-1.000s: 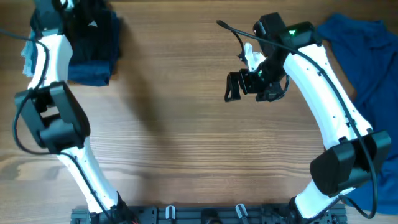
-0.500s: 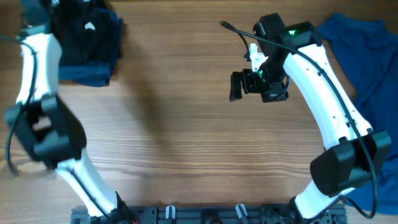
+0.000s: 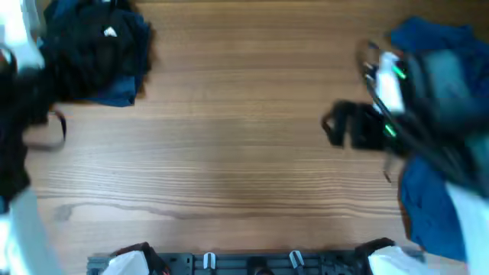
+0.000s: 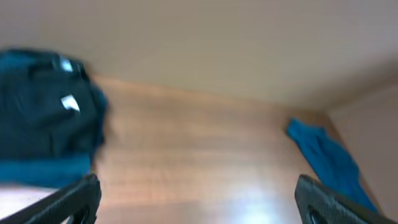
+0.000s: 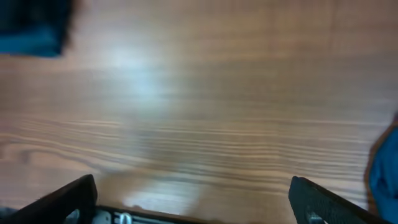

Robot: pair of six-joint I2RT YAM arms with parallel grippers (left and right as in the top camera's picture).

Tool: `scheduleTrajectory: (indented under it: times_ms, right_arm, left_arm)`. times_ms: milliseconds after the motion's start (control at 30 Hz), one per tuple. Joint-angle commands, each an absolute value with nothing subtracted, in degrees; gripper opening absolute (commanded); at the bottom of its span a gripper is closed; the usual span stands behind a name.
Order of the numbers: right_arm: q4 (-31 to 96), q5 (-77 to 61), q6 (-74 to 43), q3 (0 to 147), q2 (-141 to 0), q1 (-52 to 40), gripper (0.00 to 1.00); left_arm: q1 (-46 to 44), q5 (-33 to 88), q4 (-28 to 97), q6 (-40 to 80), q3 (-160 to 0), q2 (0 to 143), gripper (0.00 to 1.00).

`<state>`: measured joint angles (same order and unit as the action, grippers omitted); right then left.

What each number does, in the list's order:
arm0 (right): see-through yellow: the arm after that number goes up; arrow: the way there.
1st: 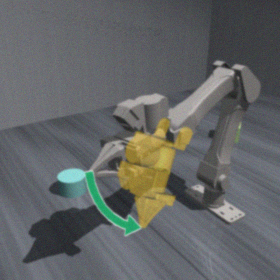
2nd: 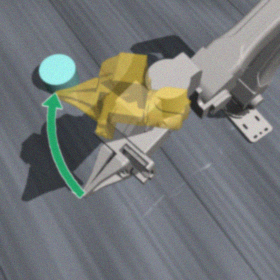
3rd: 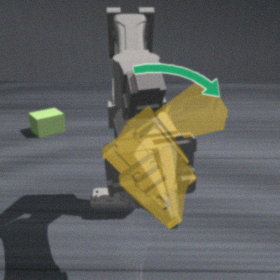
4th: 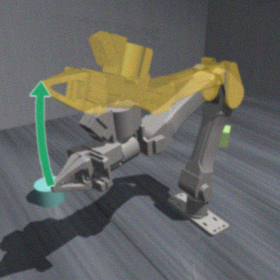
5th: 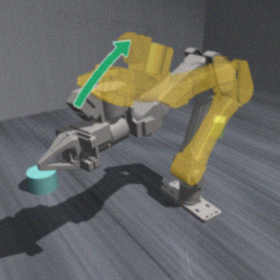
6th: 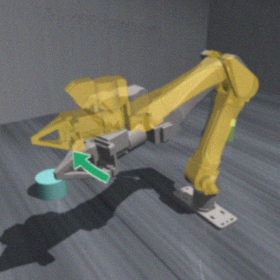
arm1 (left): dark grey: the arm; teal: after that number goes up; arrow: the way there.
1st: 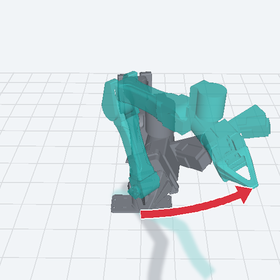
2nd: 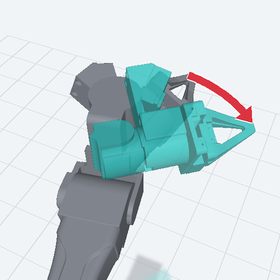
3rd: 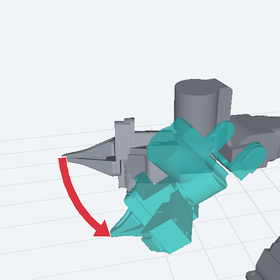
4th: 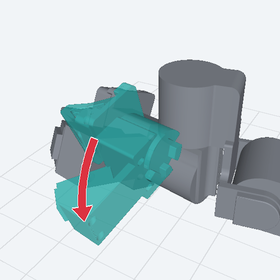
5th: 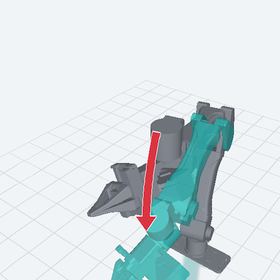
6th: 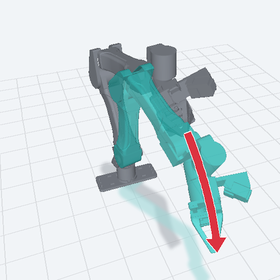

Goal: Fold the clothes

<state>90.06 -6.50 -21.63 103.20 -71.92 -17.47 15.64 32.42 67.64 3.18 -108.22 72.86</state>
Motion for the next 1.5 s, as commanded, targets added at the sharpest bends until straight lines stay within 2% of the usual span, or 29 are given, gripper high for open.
scheduleTrajectory:
  times_ms: [0, 233, 367, 467, 567, 1267, 1467]
  right_arm:
    - [91.39, -5.52, -22.68, 100.71, -60.27, -17.82, 1.0]
    - [88.25, -4.78, -24.14, 92.03, -39.31, -17.8, 0.99]
    - [84.27, 4.16, -29.89, 87.15, -33.15, -17.8, 1.0]
    - [84.01, 10.33, -38.35, 84.58, -32.77, -17.8, 0.99]
    - [84.07, 10.94, -40.8, 82.52, -32.8, -17.8, 1.0]
    - [84.27, 10.92, -40.69, 81.25, -32.71, -17.52, 1.0]
    - [83.57, 15.27, -40.6, 81.12, -30.87, -9.5, 1.0]
  left_arm:
    - [15.49, 38.35, 71.79, -1.5, -102.08, 64.84, 0.96]
    - [15.49, 44.16, 66.96, -2.15, -80.88, 42.61, 1.0]
    - [15.49, 45.52, 63.83, -2.15, -72.05, 36.29, 1.0]
    - [15.49, 45.56, 63.92, -2.13, -70.39, 36.03, 1.0]
    - [15.49, 45.56, 64.05, -2.15, -70.39, 36.12, 1.0]
    - [15.49, 45.54, 64.07, -2.17, -70.39, 36.12, 1.0]
    - [15.49, 45.54, 64.05, -2.17, -70.39, 36.12, 1.0]
